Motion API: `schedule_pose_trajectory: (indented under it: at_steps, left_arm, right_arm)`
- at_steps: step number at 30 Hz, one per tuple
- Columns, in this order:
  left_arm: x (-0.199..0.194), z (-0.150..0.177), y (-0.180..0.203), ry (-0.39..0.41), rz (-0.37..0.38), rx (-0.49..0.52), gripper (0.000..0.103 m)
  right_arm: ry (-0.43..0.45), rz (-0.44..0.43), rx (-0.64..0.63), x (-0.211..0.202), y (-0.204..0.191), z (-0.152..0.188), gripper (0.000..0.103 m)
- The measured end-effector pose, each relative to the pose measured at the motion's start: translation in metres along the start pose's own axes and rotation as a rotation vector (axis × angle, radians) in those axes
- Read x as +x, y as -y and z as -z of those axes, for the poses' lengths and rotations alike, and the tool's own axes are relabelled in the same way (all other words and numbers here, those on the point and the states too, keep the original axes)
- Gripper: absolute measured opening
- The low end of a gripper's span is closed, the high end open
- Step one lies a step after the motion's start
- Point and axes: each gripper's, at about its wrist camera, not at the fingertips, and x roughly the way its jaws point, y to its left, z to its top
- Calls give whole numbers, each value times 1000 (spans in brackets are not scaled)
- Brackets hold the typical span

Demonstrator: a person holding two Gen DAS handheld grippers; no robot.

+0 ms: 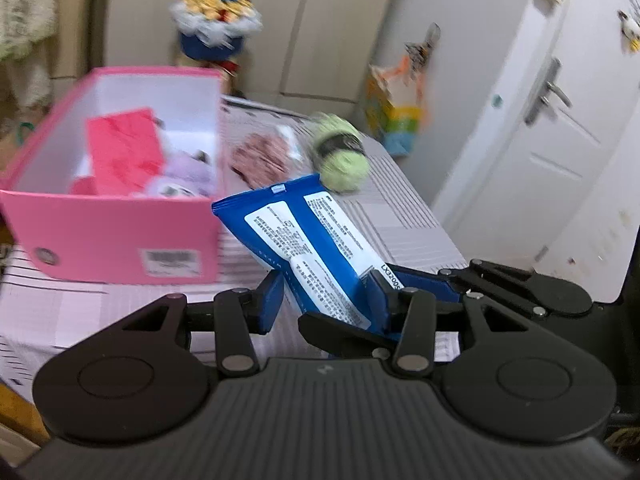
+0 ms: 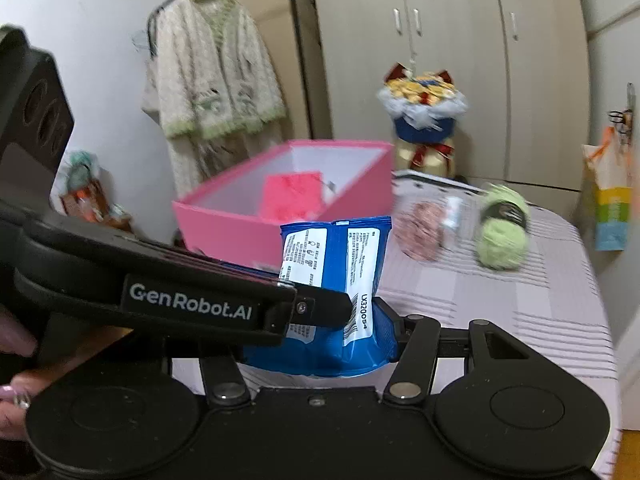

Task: Organize soft objects
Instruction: 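Lift the blue packet with both grippers and carry it over the pink box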

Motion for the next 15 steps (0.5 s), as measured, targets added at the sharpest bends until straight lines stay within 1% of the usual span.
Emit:
schedule_pose_trajectory:
  at_steps: [6,12,15]
  left_arm:
    - [-23,-15,-22,78,-73,-5,44]
    - [-28,-38,-53,102,-96,-18,44]
    - [-23,-50,-68,111,-108,-25,44]
  right_arm:
    - [43,-65,-52,18,-20,-27,61]
    - [42,-121,-35,46,-28,-53,63]
    - [41,-132,-41,65,-32,-65,63]
